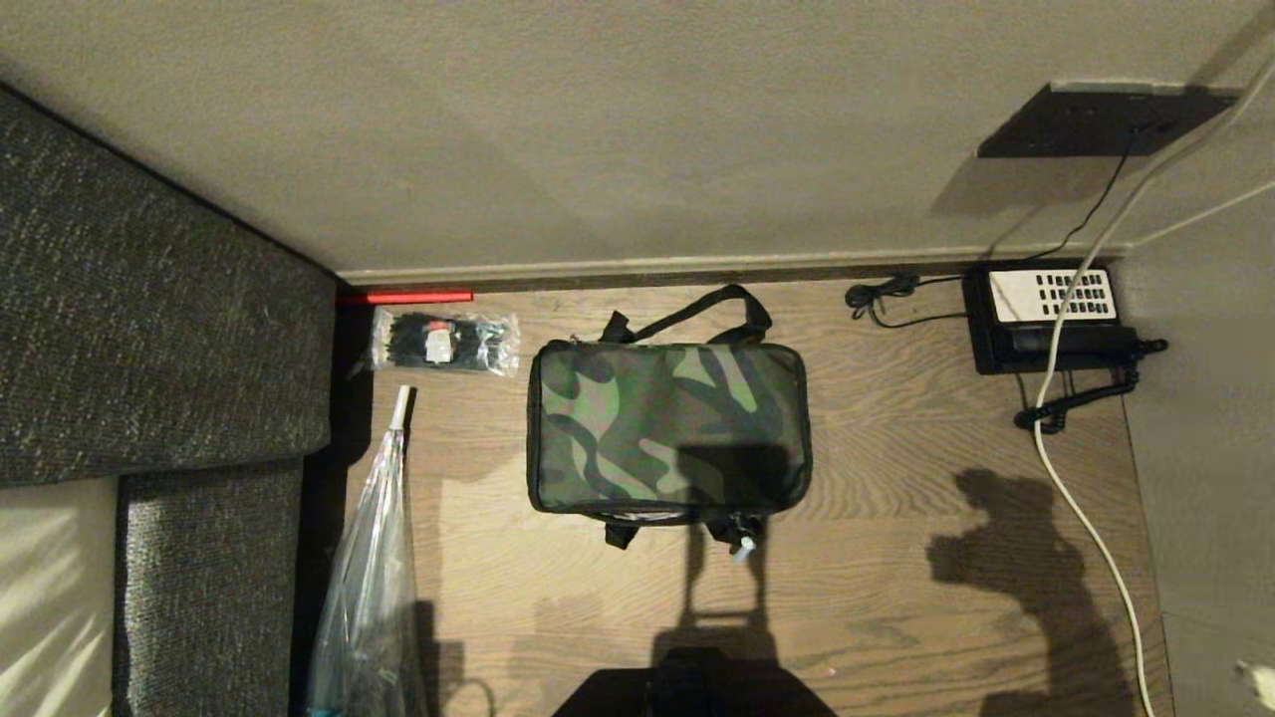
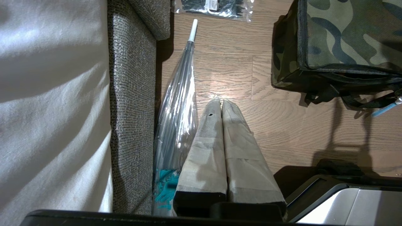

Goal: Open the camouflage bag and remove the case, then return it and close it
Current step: Open the top of the storage box

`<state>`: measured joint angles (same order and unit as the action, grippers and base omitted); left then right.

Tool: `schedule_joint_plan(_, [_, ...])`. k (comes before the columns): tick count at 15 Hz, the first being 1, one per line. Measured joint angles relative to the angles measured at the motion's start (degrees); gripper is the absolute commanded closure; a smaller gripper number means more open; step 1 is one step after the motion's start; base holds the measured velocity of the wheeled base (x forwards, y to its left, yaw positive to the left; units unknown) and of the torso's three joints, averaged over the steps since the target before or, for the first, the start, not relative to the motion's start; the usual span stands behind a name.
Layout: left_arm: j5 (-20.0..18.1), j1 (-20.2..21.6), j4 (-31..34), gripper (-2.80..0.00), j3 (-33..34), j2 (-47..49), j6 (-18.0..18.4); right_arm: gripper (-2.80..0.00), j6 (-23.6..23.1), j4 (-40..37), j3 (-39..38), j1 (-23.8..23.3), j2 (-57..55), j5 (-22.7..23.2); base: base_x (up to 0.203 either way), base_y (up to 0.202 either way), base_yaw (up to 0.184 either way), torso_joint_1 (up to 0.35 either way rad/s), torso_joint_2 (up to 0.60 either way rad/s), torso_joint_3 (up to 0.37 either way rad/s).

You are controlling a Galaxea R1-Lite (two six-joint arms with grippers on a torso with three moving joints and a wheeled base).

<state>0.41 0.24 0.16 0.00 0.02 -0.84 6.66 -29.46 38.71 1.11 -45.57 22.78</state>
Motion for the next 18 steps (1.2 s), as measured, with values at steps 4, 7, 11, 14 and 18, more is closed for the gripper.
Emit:
schedule_joint_plan(4, [0.00,0.00,0.00,0.00,0.00,0.00,0.00,0.00,4.35,28.68,-3.19,6.43,-30.83,-0.36,0.000,0.000,0.000,0.000,0.00,0.000])
schedule_joint_plan(7, [0.00,0.00,0.00,0.00,0.00,0.00,-0.01,0.00,11.36,50.85,-2.09,15.94,-47.51,-9.01,0.000,0.000,0.000,0.000,0.00,0.000])
schedule_joint_plan(11, [0.00,0.00,0.02,0.00,0.00,0.00,-0.01,0.00,13.30,66.04,-2.37,25.13,-56.88,-14.96,0.000,0.000,0.000,0.000,0.00,0.000])
schedule_joint_plan(14, [-0.01,0.01,0.00,0.00,0.00,0.00,0.00,0.00,13.56,69.04,-2.99,27.68,-60.23,-15.04,0.000,0.000,0.000,0.000,0.00,0.000])
schedule_joint_plan(18, [0.01,0.00,-0.02,0.00,0.00,0.00,-0.01,-2.80,14.74,72.25,-3.40,29.58,-62.85,-15.40,0.000,0.000,0.000,0.000,0.00,0.000])
